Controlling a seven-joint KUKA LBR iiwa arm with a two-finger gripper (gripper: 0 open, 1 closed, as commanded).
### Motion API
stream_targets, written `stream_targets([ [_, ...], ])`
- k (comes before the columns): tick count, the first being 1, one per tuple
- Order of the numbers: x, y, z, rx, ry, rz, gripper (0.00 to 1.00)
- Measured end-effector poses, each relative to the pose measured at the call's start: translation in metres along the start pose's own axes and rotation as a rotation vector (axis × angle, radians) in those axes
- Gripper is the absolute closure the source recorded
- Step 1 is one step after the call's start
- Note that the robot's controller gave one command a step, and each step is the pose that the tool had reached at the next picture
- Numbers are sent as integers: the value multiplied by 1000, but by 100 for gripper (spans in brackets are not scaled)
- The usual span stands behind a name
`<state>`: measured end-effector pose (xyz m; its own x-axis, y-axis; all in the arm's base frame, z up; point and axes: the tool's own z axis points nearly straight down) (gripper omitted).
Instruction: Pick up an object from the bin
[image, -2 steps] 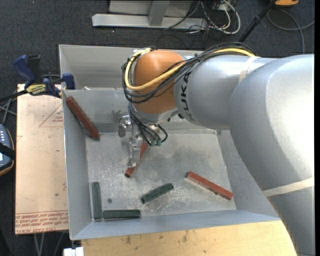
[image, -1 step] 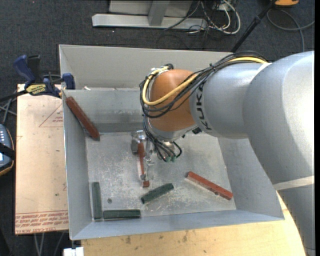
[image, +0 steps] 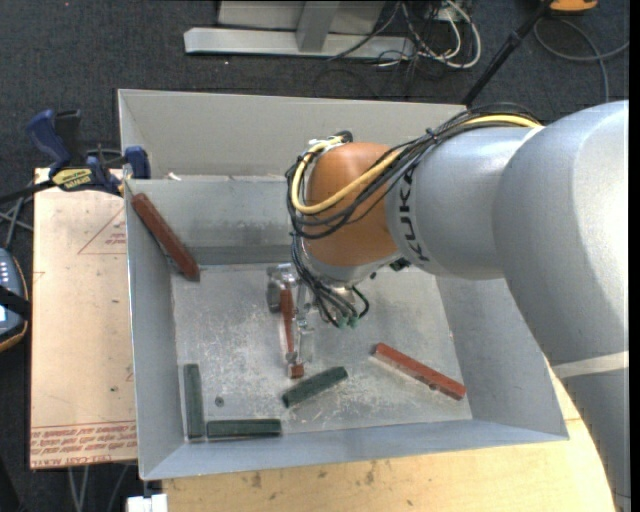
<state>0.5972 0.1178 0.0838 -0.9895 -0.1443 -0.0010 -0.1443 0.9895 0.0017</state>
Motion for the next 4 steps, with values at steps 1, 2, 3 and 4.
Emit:
stream_targets([
  [1,-29,9,7,2,1,-63,0],
  [2,-38,-39,-23,-1,-1,-34,0],
  [3,1,-52,-36,3,0,-153,0],
  [4,29,-43,-20,1,-2,-200,0],
])
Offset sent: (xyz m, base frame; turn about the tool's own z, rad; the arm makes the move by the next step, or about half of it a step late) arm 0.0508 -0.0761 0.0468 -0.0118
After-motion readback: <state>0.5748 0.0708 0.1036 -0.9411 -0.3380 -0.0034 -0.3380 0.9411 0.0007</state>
